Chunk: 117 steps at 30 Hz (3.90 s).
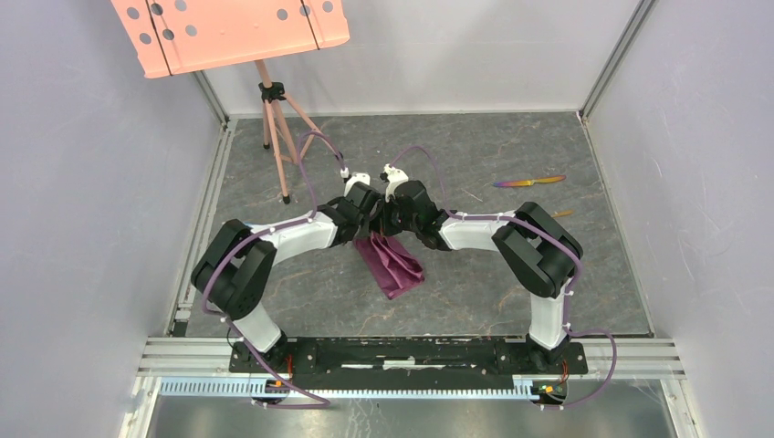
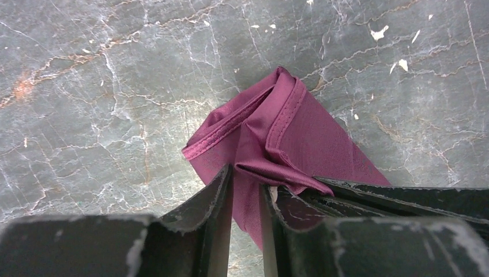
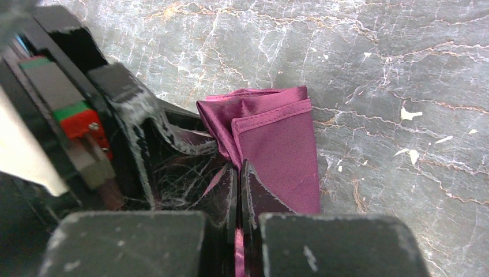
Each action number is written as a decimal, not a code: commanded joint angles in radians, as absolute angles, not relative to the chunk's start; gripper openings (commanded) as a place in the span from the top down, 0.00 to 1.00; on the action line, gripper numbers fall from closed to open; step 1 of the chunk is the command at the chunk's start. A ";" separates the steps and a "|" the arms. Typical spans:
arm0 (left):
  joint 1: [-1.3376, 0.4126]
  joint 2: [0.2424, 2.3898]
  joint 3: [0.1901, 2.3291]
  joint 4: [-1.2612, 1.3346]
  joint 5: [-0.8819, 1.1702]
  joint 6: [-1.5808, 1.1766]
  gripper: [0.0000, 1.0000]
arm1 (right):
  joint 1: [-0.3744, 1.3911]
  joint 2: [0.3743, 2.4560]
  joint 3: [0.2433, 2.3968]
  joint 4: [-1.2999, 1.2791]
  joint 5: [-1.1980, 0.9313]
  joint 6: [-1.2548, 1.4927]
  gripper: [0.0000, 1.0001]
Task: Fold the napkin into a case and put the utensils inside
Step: Pick up the top corner of the smaller rectangle folded napkin, then stuff the top corner of the smaller-rectangle-folded napkin into the folded napkin.
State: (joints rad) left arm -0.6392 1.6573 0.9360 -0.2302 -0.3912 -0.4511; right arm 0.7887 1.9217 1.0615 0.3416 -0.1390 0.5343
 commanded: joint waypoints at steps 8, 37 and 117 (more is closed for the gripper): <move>-0.652 1.688 0.963 -0.220 -0.446 -0.419 0.79 | 0.786 1.892 1.055 0.371 -0.155 0.526 1.00; -0.511 1.420 0.607 0.219 -0.175 -0.585 0.98 | 0.864 1.985 1.039 0.286 0.032 0.442 1.00; -0.472 1.362 0.672 0.006 -0.067 -0.606 0.74 | 0.812 1.955 1.038 0.475 -0.277 0.470 0.55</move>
